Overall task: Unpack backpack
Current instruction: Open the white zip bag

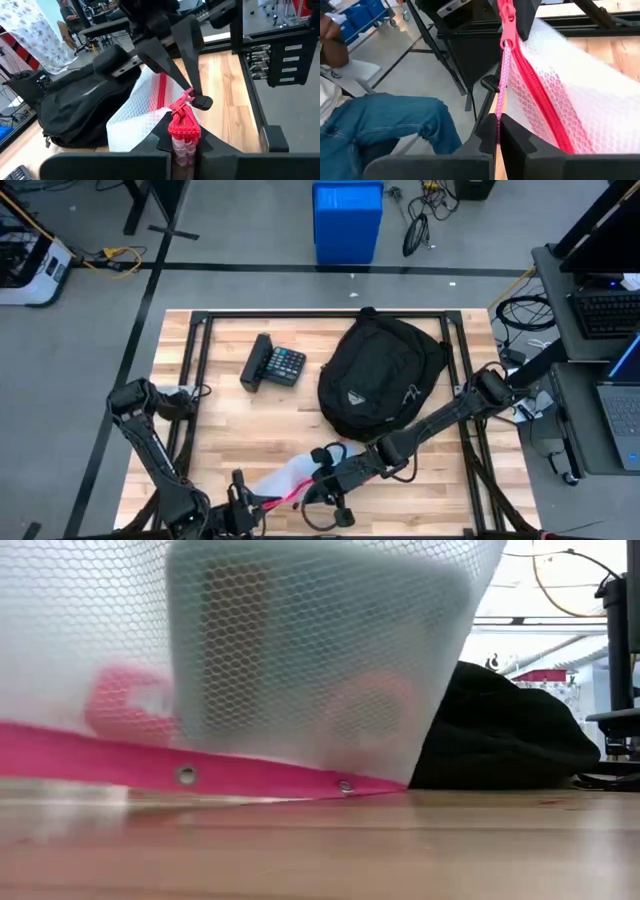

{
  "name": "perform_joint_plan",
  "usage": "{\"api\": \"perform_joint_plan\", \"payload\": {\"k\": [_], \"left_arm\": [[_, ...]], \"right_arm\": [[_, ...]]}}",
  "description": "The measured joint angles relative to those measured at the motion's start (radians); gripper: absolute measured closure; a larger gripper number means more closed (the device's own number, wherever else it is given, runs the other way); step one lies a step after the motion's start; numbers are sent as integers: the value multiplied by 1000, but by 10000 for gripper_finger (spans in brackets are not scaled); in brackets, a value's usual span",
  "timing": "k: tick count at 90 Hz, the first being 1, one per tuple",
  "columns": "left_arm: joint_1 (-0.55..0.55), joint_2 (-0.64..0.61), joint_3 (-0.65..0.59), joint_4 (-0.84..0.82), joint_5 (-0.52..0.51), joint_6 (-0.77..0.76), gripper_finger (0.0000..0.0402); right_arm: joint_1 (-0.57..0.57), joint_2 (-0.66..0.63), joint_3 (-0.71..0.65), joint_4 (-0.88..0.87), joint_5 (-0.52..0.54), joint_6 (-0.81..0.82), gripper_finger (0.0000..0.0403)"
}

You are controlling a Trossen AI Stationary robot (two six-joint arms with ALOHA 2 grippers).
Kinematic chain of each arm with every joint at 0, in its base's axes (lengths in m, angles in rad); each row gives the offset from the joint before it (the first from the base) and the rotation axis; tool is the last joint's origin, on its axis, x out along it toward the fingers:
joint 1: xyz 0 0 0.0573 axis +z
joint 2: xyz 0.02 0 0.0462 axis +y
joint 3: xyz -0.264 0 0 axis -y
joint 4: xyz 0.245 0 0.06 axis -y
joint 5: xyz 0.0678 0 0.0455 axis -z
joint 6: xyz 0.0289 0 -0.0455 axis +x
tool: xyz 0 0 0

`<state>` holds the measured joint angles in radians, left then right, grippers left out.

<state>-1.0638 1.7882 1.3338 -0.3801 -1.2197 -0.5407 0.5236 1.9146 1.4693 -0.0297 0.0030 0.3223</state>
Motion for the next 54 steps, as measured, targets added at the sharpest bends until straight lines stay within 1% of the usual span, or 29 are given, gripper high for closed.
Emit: {"api": "perform_joint_plan", "payload": {"k": [12,28,36,44,54], "left_arm": [[-7,-1,0,-7,-4,-2,401],[-21,-3,0,-24,-11,-3,401],[-26,-3,0,-22,-12,-3,401],[-26,-3,0,-21,-12,-3,401],[-25,-3,0,-19,-12,-3,401]], "right_arm": [[25,0,0,-17,0,18,402],[52,-3,-2,-172,-10,84,402],[58,-7,-2,-210,3,112,402],[64,-7,-2,-193,36,99,402],[62,-7,-2,-86,91,13,402]]}}
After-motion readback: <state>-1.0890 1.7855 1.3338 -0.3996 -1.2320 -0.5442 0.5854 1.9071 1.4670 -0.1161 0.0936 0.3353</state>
